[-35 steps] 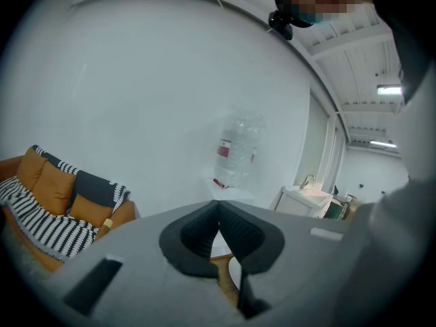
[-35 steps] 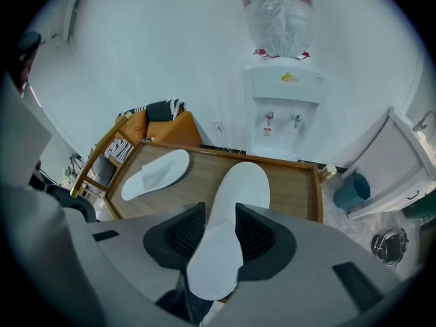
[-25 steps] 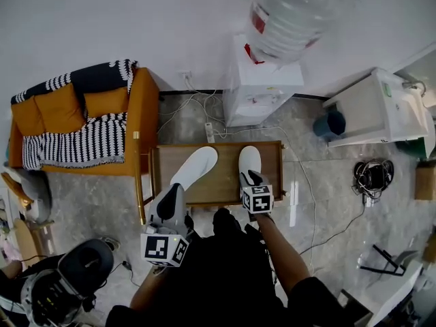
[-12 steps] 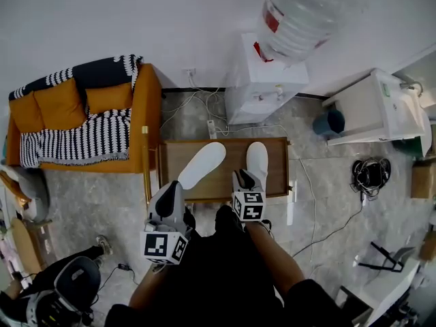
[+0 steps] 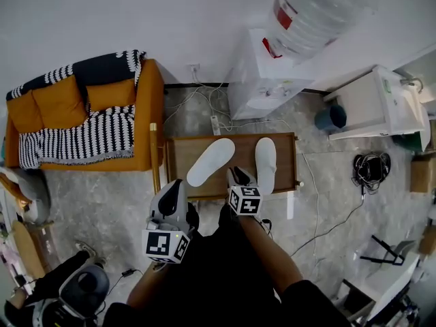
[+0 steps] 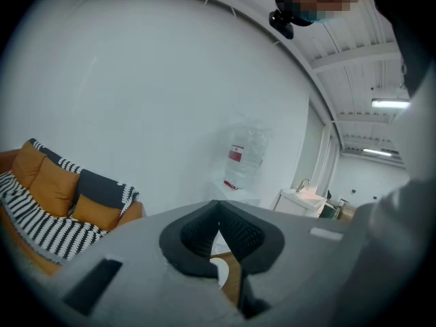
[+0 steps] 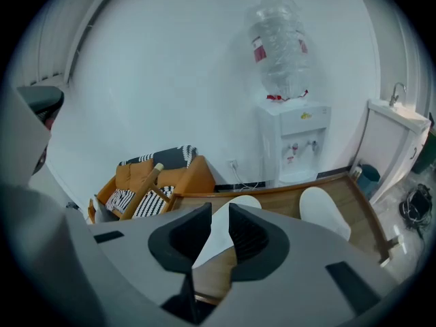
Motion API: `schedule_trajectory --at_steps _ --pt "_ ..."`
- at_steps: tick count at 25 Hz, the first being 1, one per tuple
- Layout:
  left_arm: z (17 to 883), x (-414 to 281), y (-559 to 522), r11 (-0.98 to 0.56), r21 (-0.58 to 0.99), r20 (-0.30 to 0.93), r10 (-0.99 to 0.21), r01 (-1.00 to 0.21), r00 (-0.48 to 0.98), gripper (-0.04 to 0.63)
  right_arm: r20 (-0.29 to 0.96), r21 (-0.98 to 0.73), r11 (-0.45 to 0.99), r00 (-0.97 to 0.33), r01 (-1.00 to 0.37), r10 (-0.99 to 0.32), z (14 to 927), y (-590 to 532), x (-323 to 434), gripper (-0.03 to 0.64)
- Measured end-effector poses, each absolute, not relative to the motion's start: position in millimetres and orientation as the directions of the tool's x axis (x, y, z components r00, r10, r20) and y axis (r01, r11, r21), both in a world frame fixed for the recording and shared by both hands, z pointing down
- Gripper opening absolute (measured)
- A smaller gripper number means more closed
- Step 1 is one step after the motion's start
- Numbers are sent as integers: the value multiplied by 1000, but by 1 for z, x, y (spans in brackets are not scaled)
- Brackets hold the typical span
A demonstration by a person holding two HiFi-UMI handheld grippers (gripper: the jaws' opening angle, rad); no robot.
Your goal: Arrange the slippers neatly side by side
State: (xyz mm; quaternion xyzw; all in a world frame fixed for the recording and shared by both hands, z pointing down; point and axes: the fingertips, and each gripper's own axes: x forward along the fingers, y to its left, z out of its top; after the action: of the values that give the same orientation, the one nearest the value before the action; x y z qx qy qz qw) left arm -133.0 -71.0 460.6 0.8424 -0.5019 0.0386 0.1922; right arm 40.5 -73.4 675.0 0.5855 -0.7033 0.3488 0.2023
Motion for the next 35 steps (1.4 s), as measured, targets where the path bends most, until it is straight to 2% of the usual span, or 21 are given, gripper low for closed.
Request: schedule_trajectory --at_steps 15,23,25,29,35 --pt "473 -173 -62 -428 282 298 -812 -859 502 12 823 -320 -148 -197 -936 -533 789 -79 13 103" --pt "475 -193 -65 -395 264 312 -828 -880 465 12 853 -327 -205 -194 -923 -485 824 -93 7 115" --pt "477 -197 -64 -384 261 321 -831 -886 455 12 865 -308 -212 -181 -927 -467 829 -95 8 108" --pt "478 -202 -64 -362 261 325 -840 -895 435 12 870 -299 -203 -179 -933 -460 829 -94 9 54" --pt "475 -191 -65 -367 263 316 -841 -892 439 12 874 -303 -113 -228 -946 -430 822 -88 3 32"
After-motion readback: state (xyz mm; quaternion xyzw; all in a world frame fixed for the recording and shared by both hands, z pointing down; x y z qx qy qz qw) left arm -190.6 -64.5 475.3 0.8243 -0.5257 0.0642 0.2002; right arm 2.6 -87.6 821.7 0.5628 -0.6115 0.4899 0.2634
